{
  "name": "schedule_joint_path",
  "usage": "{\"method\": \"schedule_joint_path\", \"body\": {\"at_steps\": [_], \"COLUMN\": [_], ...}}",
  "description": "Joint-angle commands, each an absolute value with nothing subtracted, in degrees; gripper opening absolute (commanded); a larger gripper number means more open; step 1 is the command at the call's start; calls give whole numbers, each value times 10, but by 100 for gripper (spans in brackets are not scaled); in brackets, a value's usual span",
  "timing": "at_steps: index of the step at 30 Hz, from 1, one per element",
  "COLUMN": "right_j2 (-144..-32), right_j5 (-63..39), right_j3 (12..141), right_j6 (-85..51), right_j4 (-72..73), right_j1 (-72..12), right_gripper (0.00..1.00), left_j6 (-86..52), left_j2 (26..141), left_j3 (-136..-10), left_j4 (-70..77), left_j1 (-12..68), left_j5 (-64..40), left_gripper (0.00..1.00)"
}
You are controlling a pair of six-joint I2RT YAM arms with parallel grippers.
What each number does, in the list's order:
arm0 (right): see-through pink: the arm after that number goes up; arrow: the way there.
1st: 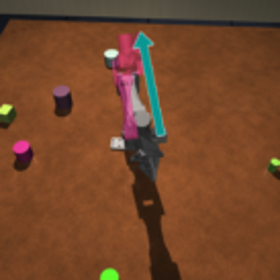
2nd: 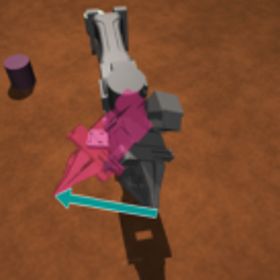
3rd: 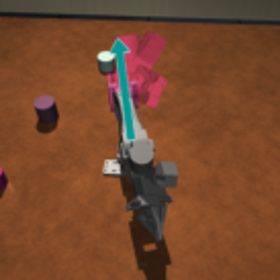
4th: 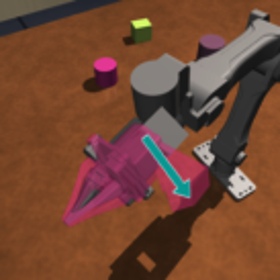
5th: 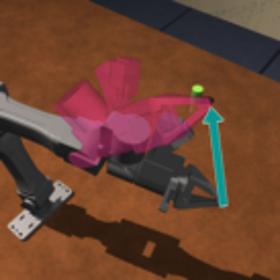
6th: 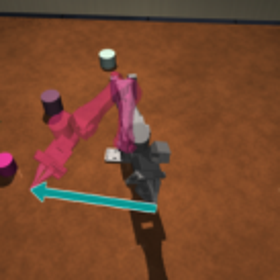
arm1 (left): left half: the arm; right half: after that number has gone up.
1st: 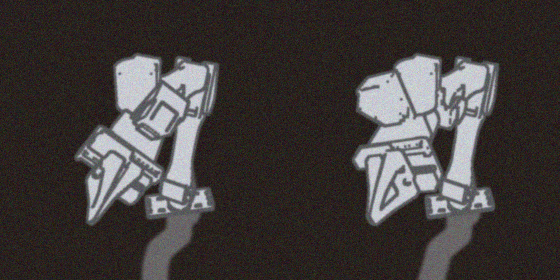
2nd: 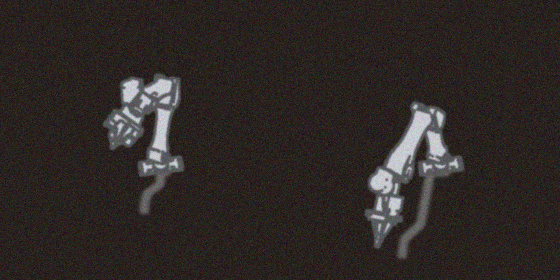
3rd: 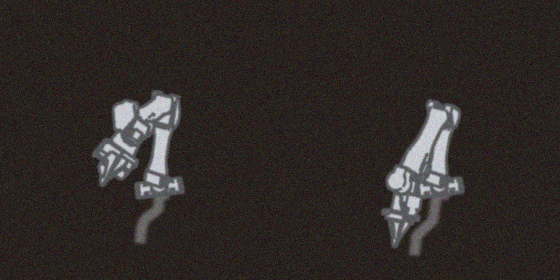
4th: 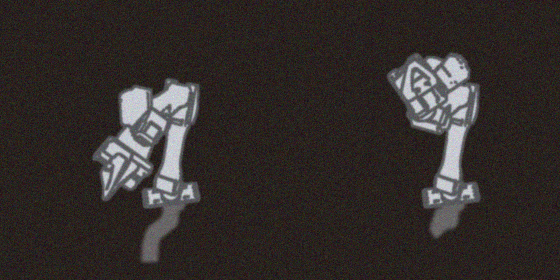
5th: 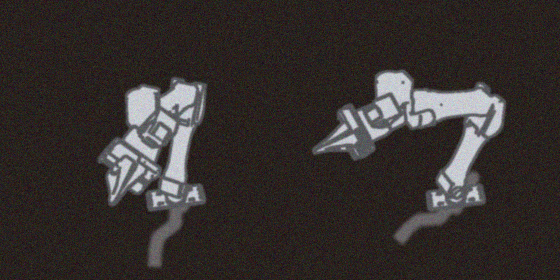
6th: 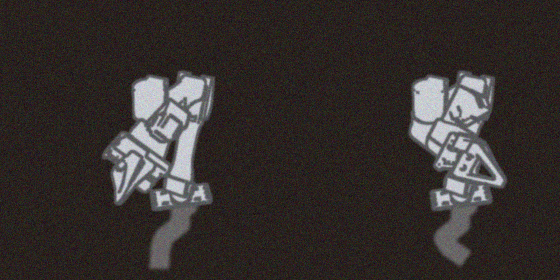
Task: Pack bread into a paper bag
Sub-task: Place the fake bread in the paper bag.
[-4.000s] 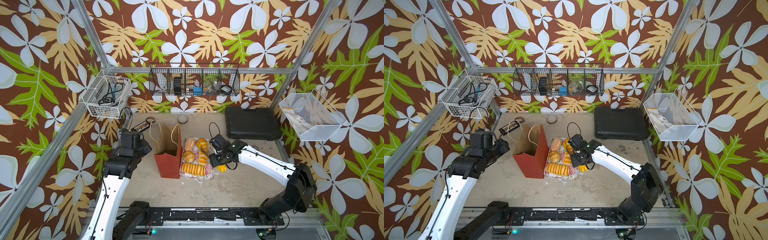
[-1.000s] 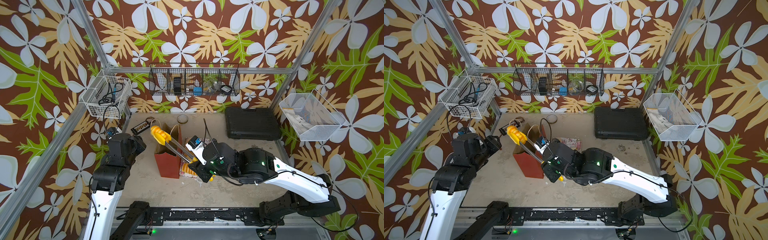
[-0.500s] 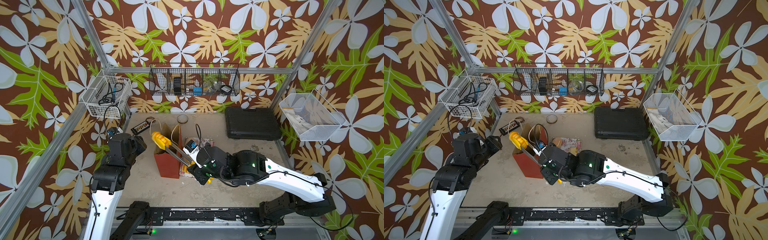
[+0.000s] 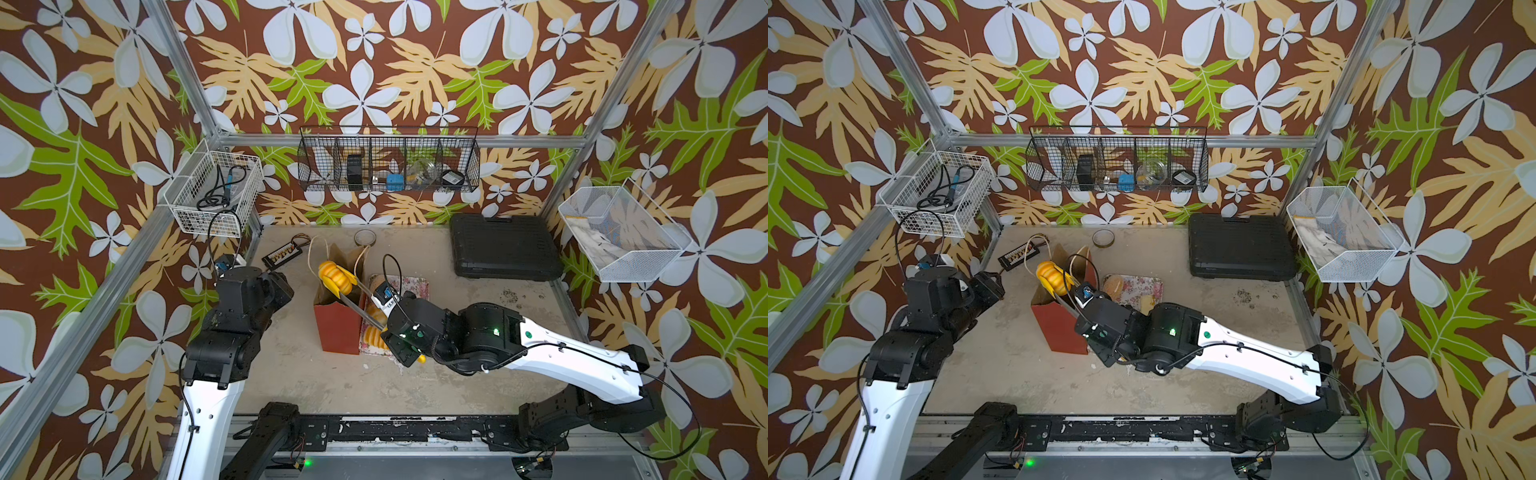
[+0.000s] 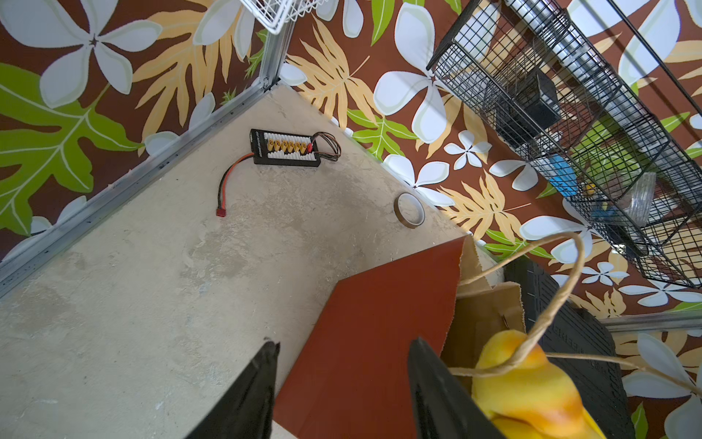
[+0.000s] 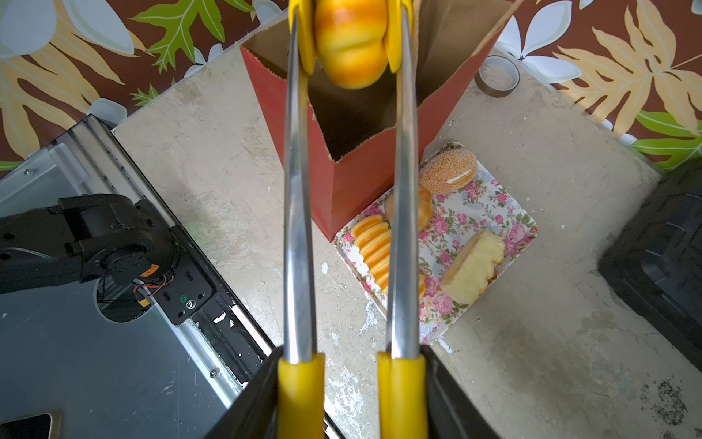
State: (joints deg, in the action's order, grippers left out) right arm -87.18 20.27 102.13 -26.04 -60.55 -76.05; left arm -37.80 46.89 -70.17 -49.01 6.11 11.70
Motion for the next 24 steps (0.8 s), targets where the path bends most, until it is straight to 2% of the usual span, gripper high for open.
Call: {"method": "schedule_joint_path", "body": {"at_steps": [1,5,9,17,21,24], "right_j2": [-862,-857,-852,-820,-813,-793], "right_j5": [229,231,227,190,249,294], "right_j3": [1022,1027,1032,1100,1145,1127], "right_j6": [-256,-256,-256,-251,-252,-268], "right_j4": [-587,-592,-593,-582,-618,-644], "right_j1": [-761,-761,-760,-773,-788,-788], "right_gripper": [58,61,60,57,57,58], "left_j6": [-377,-377,-381,-388,-390,-389], "left_j2": [471,474,475,484,484,484], "left_j3": [-701,-694,-683,-653,-619,-590], "left_j4": [-477,-473,-465,-409,-363,-325], "left_j1": [61,61,61,62,61,61], "left_j5": [115,110,99,10,-9,-35], "left_gripper": [59,59,59,59,60,59]}}
